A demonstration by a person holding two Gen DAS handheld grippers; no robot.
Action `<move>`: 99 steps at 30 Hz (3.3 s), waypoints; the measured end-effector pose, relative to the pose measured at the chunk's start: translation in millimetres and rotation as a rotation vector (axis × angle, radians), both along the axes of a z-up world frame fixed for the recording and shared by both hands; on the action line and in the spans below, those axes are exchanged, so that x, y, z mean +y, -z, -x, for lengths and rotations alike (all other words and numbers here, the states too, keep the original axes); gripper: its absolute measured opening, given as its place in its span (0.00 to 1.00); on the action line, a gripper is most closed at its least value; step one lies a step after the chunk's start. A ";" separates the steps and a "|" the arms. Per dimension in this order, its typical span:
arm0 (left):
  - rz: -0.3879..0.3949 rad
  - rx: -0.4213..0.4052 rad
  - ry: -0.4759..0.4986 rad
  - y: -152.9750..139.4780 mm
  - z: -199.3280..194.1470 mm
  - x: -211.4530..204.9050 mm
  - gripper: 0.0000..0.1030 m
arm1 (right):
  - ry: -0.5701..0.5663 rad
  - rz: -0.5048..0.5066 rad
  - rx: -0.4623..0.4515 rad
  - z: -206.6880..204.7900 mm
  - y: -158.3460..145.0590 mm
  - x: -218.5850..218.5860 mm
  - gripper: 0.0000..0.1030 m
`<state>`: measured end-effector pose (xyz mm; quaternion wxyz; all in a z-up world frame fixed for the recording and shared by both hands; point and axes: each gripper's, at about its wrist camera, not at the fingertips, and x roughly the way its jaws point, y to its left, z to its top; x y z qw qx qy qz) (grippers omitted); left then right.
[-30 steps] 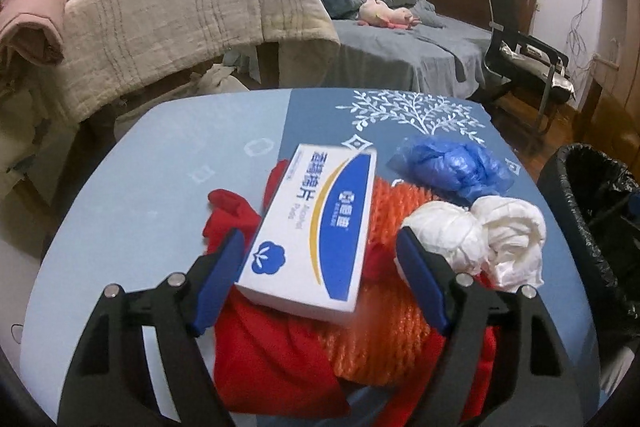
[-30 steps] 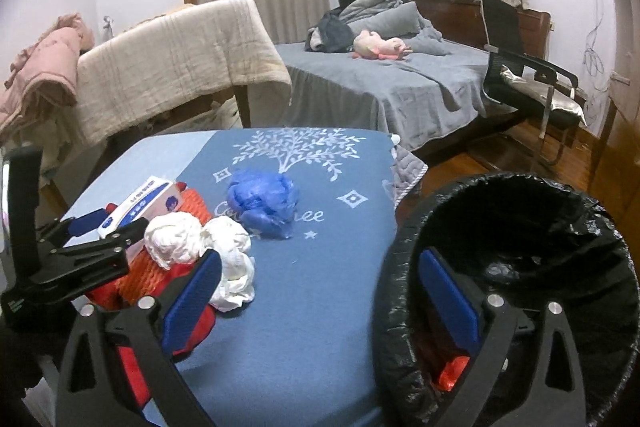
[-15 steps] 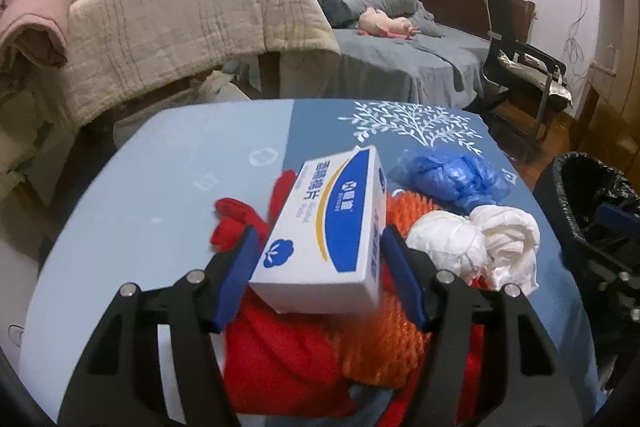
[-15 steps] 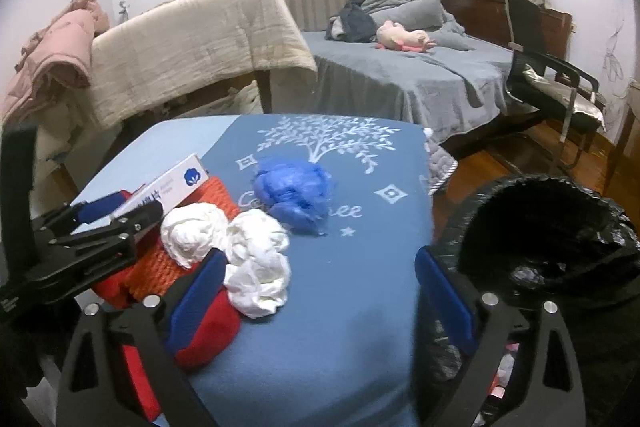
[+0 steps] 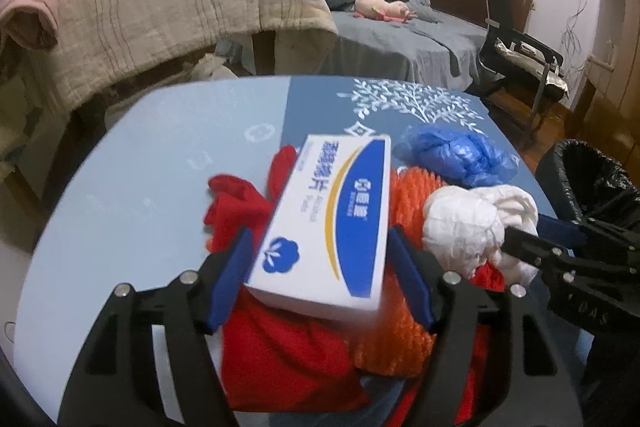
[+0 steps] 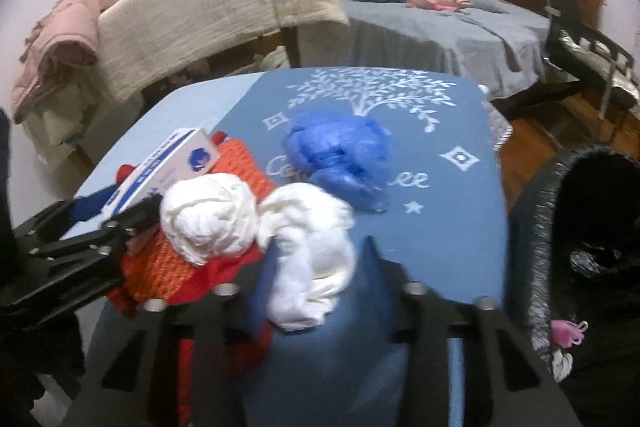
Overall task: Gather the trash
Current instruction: 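Grasp the white cloth with the right tool while the left tool holds the box, then carry both tools over the bin and release the box and white cloth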
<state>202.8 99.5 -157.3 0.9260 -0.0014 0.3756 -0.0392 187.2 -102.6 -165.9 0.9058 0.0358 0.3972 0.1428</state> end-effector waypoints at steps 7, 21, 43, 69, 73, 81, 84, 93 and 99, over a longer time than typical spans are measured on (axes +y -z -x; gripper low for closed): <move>0.014 -0.031 -0.005 -5.2 6.2 -3.0 0.58 | -0.014 -0.009 -0.050 10.6 -16.5 -2.9 0.24; 0.016 -0.123 -0.003 -41.0 32.2 -14.5 0.57 | 0.050 -0.021 -0.173 40.0 -65.3 -31.1 0.24; 0.074 0.040 0.035 -3.1 1.1 -12.4 0.56 | 0.038 0.015 -0.114 35.8 -47.2 -27.1 0.24; 0.024 -0.199 0.146 -88.7 43.9 -87.8 0.55 | 0.179 -0.024 -0.242 77.2 -95.9 -92.8 0.24; 0.031 -0.208 0.193 -92.2 45.2 -111.6 0.55 | 0.237 -0.015 -0.249 87.2 -98.9 -118.8 0.24; 0.049 -0.208 0.313 -90.6 53.3 -168.8 0.56 | 0.357 0.004 -0.251 108.7 -100.6 -171.8 0.24; 0.052 -0.209 0.361 -88.4 56.2 -192.5 0.56 | 0.404 0.017 -0.246 118.5 -97.9 -192.2 0.24; 0.057 -0.189 0.465 -72.3 60.0 -245.1 0.56 | 0.528 0.046 -0.220 137.2 -87.6 -242.2 0.24; 0.075 -0.174 0.512 -68.1 54.6 -271.8 0.56 | 0.576 0.060 -0.208 143.4 -82.4 -264.1 0.24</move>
